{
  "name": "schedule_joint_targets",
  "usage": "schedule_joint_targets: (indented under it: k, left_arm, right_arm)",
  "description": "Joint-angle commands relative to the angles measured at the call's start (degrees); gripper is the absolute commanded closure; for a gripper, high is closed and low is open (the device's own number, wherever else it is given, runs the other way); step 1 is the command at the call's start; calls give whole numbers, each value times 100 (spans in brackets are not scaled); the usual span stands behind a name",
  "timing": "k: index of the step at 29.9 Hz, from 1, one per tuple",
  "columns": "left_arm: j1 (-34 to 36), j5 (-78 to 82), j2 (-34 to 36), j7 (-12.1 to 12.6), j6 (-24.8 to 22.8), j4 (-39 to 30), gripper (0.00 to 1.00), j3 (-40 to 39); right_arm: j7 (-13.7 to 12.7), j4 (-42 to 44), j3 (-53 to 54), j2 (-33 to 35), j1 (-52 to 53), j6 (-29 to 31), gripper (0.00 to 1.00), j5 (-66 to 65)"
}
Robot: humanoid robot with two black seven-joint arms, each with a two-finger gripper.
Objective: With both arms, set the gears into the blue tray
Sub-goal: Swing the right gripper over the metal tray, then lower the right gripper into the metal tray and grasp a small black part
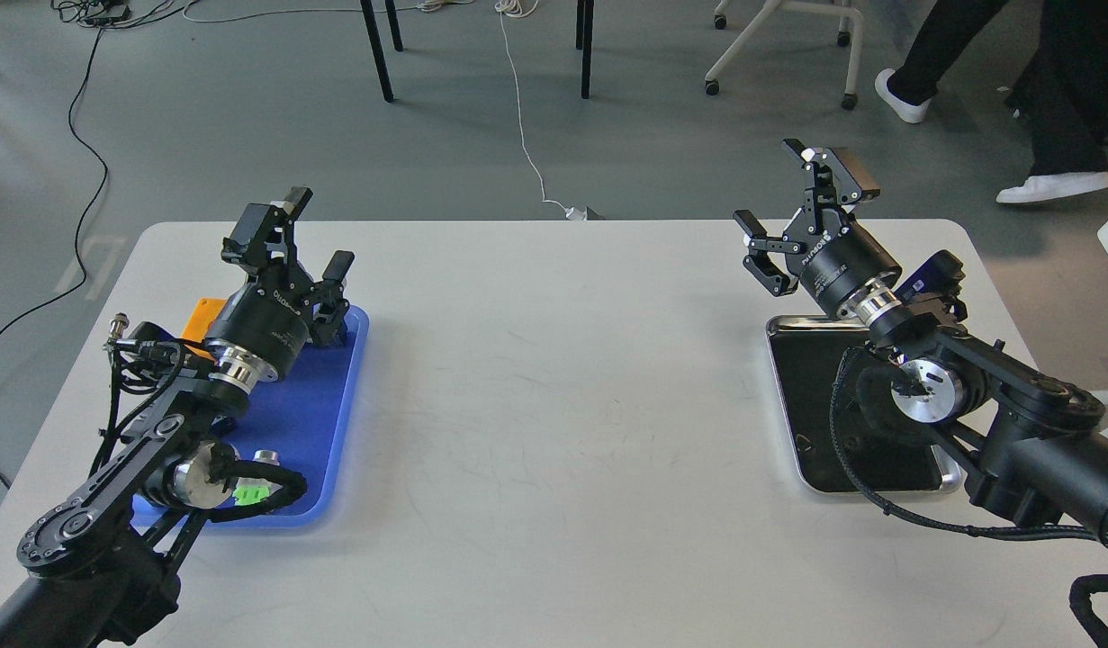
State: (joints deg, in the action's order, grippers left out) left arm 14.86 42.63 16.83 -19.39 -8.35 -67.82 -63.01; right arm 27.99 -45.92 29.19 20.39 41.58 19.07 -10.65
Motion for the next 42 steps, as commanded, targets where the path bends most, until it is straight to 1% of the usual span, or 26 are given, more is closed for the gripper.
schedule_joint_targets:
  k: [1,3,5,8,11,12,14,15,16,17,20,24,25,29,30,31,32,33,35,42]
  left_arm:
    - [-1,0,-5,15,-17,-3,2,8]
    - [-1,0,-13,58,-17,-3,2,17]
    - [-1,-70,-22,6,-26,-3,2,0]
    - [43,-70,-14,6,0,76,2,-1]
    - [52,-62,30,6,9,76,2,8]
    - [70,-27,57,23,9,85,2,17]
    - [70,-61,144,-3,-26,76,2,26]
    - [61,-62,162,-12,-35,76,2,26]
    - [61,-62,162,-12,-35,76,2,26]
    - [61,-70,154,-38,-17,68,2,17]
    - [61,-70,154,-178,-26,68,2,26]
    - [61,-70,154,-179,-26,68,2,26]
    - [61,-79,154,-335,-35,24,2,17]
    - [61,-79,145,-355,-35,15,2,17]
    - [61,-79,145,-363,-35,6,2,17]
    - [61,-79,145,-363,-35,6,2,26]
    - [61,-71,145,-372,-35,-3,2,26]
    - [61,-79,145,-372,-35,-11,2,26]
    - [52,-71,145,-372,-35,-12,2,26]
    - [43,-70,145,-381,-43,-20,2,26]
  right_arm:
    - [1,-5,-10,0,8,9,1,-7]
    - [1,-5,-19,0,16,18,1,-7]
    - [1,-31,-36,35,60,44,1,-24]
    - [1,-110,-150,105,148,71,1,-330]
    - [1,-338,-370,394,472,80,1,-1121]
    - [1,-452,-571,613,674,140,1,-1567]
    - [1,-654,-958,825,1060,342,1,-2236]
    - [1,-707,-1125,905,1262,430,1,-2509]
    - [1,-708,-1126,905,1264,431,1,-2512]
    - [1,-769,-1614,1192,1856,623,1,-3269]
    - [1,-1032,-2328,1415,2615,686,1,-4459]
    - [1,-1033,-2330,1415,2618,686,1,-4463]
    - [1,-1294,-3436,1537,3645,686,1,-6508]
    - [1,-1288,-4061,1521,3980,695,1,-7817]
    - [1,-1297,-4236,1521,4050,703,1,-8316]
    - [1,-1297,-4246,1521,4051,704,1,-8365]
    - [1,-1288,-4412,1547,4068,704,1,-8905]
    - [1,-1288,-4466,1564,4068,704,1,-9110]
    - [1,-1288,-4650,1626,4068,704,2,-9479]
    - [1,-1270,-5125,1758,4016,704,4,-9736]
